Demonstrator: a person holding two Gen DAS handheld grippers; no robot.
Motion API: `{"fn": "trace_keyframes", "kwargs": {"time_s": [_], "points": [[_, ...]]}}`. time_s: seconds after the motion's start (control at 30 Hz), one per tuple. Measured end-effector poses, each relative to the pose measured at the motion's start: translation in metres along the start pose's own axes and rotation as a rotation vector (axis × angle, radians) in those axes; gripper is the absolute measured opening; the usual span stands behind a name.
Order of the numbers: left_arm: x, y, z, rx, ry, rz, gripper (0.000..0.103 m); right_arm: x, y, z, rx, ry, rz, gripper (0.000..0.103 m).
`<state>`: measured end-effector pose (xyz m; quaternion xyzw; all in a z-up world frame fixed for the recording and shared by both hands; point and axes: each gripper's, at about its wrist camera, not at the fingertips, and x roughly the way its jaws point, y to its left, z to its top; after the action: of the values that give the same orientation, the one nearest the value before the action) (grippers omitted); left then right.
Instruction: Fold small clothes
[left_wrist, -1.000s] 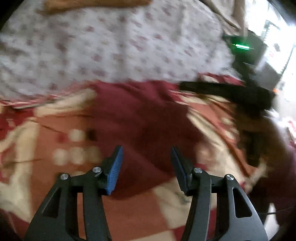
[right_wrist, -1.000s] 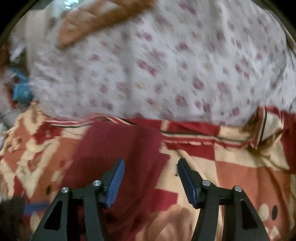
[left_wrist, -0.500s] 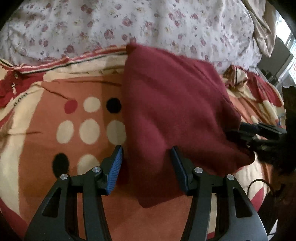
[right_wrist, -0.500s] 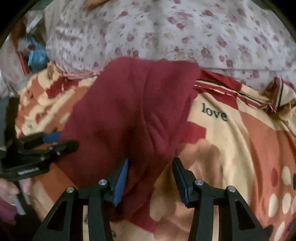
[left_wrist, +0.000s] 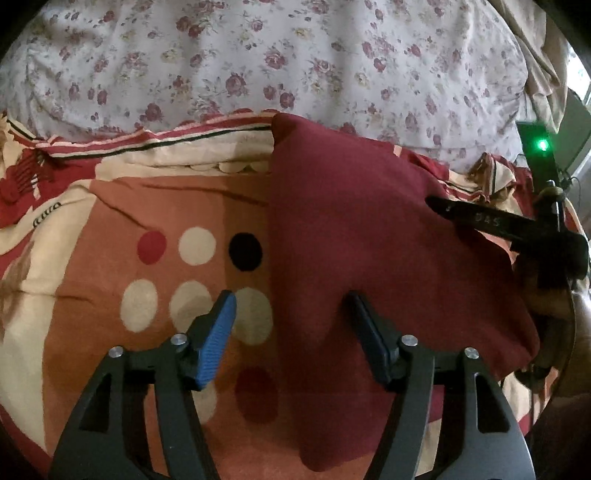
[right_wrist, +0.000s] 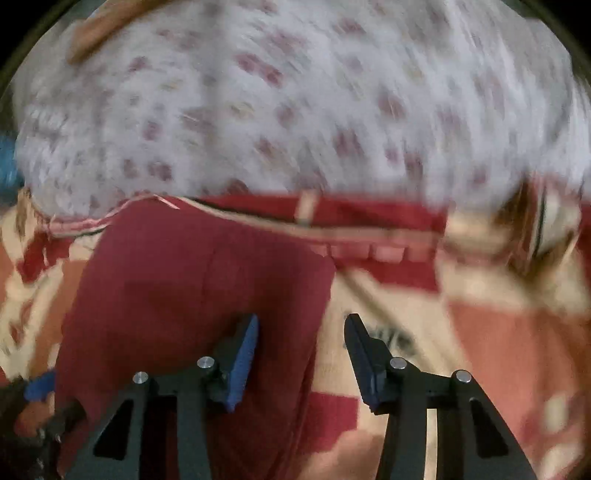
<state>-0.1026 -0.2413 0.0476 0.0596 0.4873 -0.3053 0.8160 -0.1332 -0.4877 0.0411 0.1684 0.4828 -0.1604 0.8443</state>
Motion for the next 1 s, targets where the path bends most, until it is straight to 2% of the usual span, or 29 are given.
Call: {"fn": "trace_keyframes", "kwargs": {"time_s": [0.07, 0.17, 0.3, 0.37, 0.4, 0.47, 0.57, 0.7, 0.9, 1.0], "points": [[0.001, -0.001, 0.001, 0.009, 0.006, 0.005, 0.065, -0.008, -0.008, -0.002, 0.033, -0.020, 0.041, 0.046], [-0.002, -0.002, 0.000, 0.010, -0.001, 0.018, 0.065, -0.035, -0.008, -0.005, 0.028, -0.033, 0.026, 0.047], [-0.003, -0.003, -0.001, 0.009, -0.002, 0.028, 0.065, -0.081, 0.002, -0.025, -0.007, -0.086, 0.134, 0.047], [-0.003, -0.006, -0.002, 0.016, -0.005, 0.042, 0.065, -0.086, 0.012, -0.039, -0.043, -0.077, 0.159, 0.047], [-0.003, -0.007, -0.002, 0.020, -0.006, 0.049, 0.065, -0.083, 0.016, -0.046, -0.063, -0.058, 0.145, 0.047], [-0.003, -0.009, -0.003, 0.031, -0.004, 0.059, 0.065, -0.066, 0.020, -0.059, -0.110, -0.015, 0.053, 0.047], [-0.003, -0.010, -0.005, 0.041, -0.004, 0.073, 0.065, -0.056, 0.016, -0.072, -0.091, -0.003, 0.069, 0.047], [-0.004, -0.010, -0.006, 0.044, -0.007, 0.082, 0.065, -0.069, 0.016, -0.070, -0.077, -0.009, 0.075, 0.047], [-0.003, -0.011, -0.007, 0.046, -0.011, 0.088, 0.066, -0.093, 0.014, -0.056, -0.028, -0.100, 0.099, 0.049], [-0.003, -0.010, -0.007, 0.047, -0.010, 0.088, 0.067, -0.070, 0.009, -0.052, 0.008, -0.044, 0.067, 0.049]]}}
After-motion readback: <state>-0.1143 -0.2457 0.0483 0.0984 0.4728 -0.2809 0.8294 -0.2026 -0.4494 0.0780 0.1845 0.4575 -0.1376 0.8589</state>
